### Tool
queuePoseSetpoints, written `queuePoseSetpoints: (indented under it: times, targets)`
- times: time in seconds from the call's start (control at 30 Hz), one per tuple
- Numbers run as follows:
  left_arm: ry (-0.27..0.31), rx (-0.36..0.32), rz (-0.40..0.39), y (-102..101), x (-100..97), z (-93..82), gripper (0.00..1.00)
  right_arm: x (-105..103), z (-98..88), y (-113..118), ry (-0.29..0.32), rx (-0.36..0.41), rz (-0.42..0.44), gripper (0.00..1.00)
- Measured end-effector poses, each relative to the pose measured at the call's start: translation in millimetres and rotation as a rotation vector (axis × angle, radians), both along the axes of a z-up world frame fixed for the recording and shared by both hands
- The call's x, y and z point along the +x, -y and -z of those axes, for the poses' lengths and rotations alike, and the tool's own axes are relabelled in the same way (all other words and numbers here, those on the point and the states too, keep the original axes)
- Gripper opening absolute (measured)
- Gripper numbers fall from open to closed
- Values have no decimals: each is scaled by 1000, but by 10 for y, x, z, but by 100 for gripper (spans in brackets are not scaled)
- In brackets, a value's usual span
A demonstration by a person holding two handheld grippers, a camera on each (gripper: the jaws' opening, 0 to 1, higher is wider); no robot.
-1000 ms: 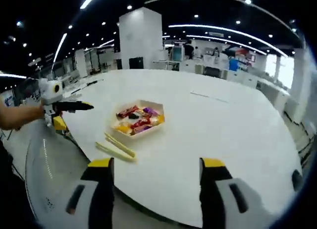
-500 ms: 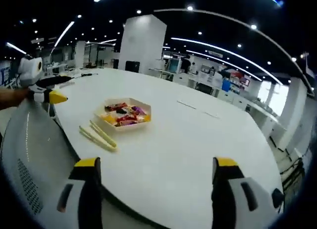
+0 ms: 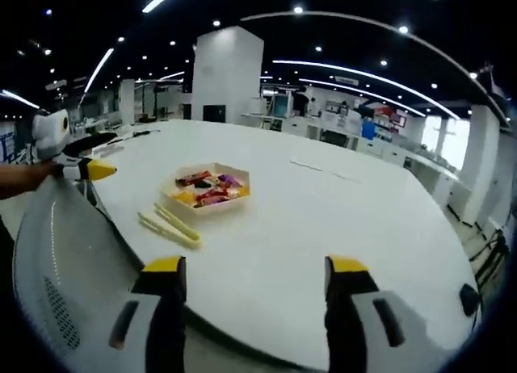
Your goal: Place the target food into the container with the food tongs after gripping and lifting it, then release it inside without dropping or visibly crushing the food.
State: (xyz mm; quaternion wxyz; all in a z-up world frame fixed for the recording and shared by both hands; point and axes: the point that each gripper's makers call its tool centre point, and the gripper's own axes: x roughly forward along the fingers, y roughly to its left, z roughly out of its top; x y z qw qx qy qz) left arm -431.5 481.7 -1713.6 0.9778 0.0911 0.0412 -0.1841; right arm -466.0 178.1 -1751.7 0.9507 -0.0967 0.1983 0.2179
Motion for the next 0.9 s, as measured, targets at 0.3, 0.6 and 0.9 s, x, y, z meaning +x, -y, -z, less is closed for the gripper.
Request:
queuePoseSetpoints:
  times: [0.3,0.6,0.9]
  targets:
    - [-12,4,-22,-35,-23,12,99,-10,33,-27,-28,38,-12,81]
    - [-70,49,41,67,-62,105,99,-34,70,-71,-52,43,-38,92]
    - [-126,56,61,65,-59,162,99,-35,96,-97,-80,22,-71,95]
